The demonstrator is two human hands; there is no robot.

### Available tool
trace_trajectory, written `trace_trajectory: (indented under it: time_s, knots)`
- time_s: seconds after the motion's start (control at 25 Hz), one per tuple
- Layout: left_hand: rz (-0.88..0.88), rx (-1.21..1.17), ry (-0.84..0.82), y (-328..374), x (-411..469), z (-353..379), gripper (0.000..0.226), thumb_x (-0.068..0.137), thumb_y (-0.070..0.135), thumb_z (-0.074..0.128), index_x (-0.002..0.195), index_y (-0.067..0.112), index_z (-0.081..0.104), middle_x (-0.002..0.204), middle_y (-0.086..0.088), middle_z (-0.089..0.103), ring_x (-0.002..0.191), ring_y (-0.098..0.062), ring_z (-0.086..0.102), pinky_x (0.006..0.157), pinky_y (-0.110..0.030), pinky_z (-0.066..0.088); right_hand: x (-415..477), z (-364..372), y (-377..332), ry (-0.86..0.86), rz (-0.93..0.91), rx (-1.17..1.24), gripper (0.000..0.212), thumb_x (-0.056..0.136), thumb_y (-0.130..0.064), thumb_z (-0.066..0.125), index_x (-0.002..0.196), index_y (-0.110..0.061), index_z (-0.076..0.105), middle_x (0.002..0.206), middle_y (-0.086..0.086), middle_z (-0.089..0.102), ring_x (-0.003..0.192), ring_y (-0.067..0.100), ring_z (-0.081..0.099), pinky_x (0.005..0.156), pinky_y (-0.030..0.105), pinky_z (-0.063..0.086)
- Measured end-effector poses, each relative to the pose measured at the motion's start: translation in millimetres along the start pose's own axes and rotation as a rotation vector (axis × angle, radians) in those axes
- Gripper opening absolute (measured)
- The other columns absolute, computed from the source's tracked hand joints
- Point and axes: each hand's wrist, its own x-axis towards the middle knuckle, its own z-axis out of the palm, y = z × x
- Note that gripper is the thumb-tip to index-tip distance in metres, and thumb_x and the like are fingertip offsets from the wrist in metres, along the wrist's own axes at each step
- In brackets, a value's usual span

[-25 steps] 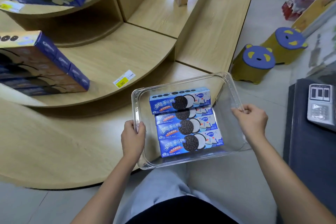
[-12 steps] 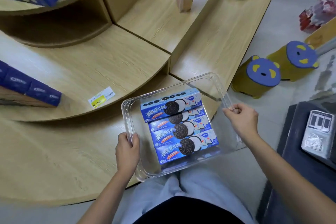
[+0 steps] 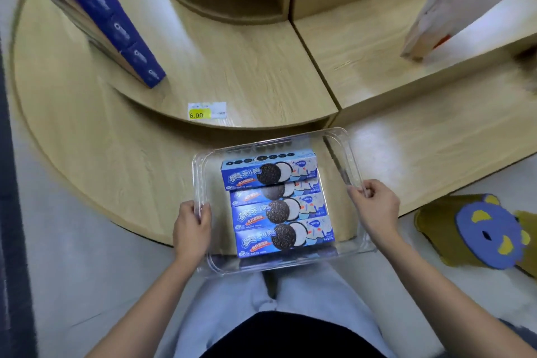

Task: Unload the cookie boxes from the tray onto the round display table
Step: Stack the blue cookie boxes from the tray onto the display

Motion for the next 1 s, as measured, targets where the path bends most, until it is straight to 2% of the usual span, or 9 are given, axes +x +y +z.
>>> trace_trajectory:
  time_s: [0.16, 0.32, 0.48, 0.6, 0.68, 0.76, 0.84, 0.88, 1.0]
  knots:
    - [-0.038, 0.003, 0.006, -2.7, 12.2, -7.6, 0.032, 0.092, 0.03, 0.047, 0.104, 0.001, 0.05, 0.089, -0.02, 0.063, 0.085, -0.037, 0.058, 0.07, -0.037, 0.039, 3.1, 13.2, -9.1, -0.037, -0.009, 0.018, 0.015, 0.077, -0.02, 0.067, 0.069, -0.013, 0.057, 0.055, -0.004, 0.047, 0.053, 0.013, 0.043, 0.056, 0.031, 0.035]
    - [0.012, 0.033, -0.022, 1.8, 33.9, -16.8, 0.031, 0.092, 0.032, 0.047, 0.102, 0.003, 0.051, 0.088, -0.019, 0.063, 0.081, -0.036, 0.058, 0.069, -0.038, 0.04, -4.9, 28.0, -10.5, 0.009, 0.022, 0.04, 0.015, 0.079, -0.019, 0.065, 0.073, -0.01, 0.054, 0.055, -0.003, 0.045, 0.055, 0.015, 0.043, 0.055, 0.027, 0.035]
    - [0.031, 0.052, -0.043, 1.7, 42.4, -19.4, 0.03, 0.092, 0.032, 0.047, 0.102, 0.004, 0.049, 0.089, -0.019, 0.063, 0.083, -0.038, 0.058, 0.07, -0.039, 0.042, -8.4, 33.3, -6.2, 0.029, 0.047, 0.03, 0.015, 0.08, -0.021, 0.064, 0.077, -0.011, 0.053, 0.058, -0.002, 0.045, 0.061, 0.022, 0.044, 0.059, 0.032, 0.033]
    - [0.021, -0.016, -0.084, -1.2, 38.8, -20.1, 0.029, 0.091, 0.028, 0.051, 0.104, 0.002, 0.049, 0.086, -0.017, 0.06, 0.085, -0.039, 0.059, 0.067, -0.035, 0.038, -8.5, 32.7, -10.6, 0.019, 0.028, 0.015, 0.016, 0.08, -0.02, 0.064, 0.087, -0.008, 0.057, 0.072, 0.004, 0.054, 0.073, 0.026, 0.051, 0.066, 0.031, 0.036]
    - [0.02, -0.037, -0.087, 1.5, 36.6, -24.4, 0.035, 0.088, 0.025, 0.057, 0.111, 0.001, 0.049, 0.096, -0.018, 0.061, 0.091, -0.037, 0.059, 0.071, -0.034, 0.039, -12.6, 32.1, -15.5, 0.088, -0.115, -0.083, 0.029, 0.079, -0.015, 0.066, 0.103, -0.005, 0.055, 0.093, 0.008, 0.056, 0.09, 0.027, 0.052, 0.079, 0.032, 0.039]
    - [0.134, 0.033, 0.023, 4.9, 33.7, -28.9, 0.042, 0.084, 0.018, 0.063, 0.119, 0.002, 0.047, 0.114, -0.019, 0.056, 0.103, -0.032, 0.055, 0.085, -0.038, 0.043, -19.4, 31.7, -21.9, 0.18, -0.346, -0.203, 0.04, 0.076, -0.01, 0.067, 0.112, -0.001, 0.052, 0.107, 0.015, 0.054, 0.101, 0.029, 0.048, 0.09, 0.033, 0.036]
    - [0.374, 0.129, 0.043, 13.0, 25.8, -28.1, 0.041, 0.082, 0.01, 0.061, 0.121, 0.003, 0.049, 0.119, -0.017, 0.053, 0.109, -0.03, 0.051, 0.094, -0.038, 0.042, -28.8, 35.7, -28.6, 0.1, -0.469, -0.196, 0.04, 0.078, -0.006, 0.065, 0.114, -0.001, 0.05, 0.111, 0.014, 0.052, 0.101, 0.025, 0.047, 0.092, 0.033, 0.038]
    - [0.455, 0.149, -0.056, 19.2, 20.4, -24.0, 0.039, 0.083, 0.009, 0.058, 0.121, 0.005, 0.049, 0.119, -0.014, 0.054, 0.109, -0.029, 0.052, 0.093, -0.037, 0.042, -33.4, 41.7, -30.3, -0.007, -0.449, -0.167, 0.04, 0.079, -0.007, 0.064, 0.117, -0.002, 0.049, 0.112, 0.011, 0.049, 0.101, 0.022, 0.047, 0.092, 0.033, 0.04]
    - [0.388, 0.228, -0.421, 28.9, 2.2, 4.1, 0.052, 0.082, 0.01, 0.056, 0.132, 0.01, 0.039, 0.129, -0.011, 0.049, 0.117, -0.027, 0.05, 0.098, -0.034, 0.04, -32.1, 71.3, -22.3, -0.321, -0.214, -0.216, 0.052, 0.077, -0.013, 0.067, 0.124, -0.005, 0.045, 0.12, 0.01, 0.051, 0.11, 0.025, 0.051, 0.097, 0.035, 0.041]
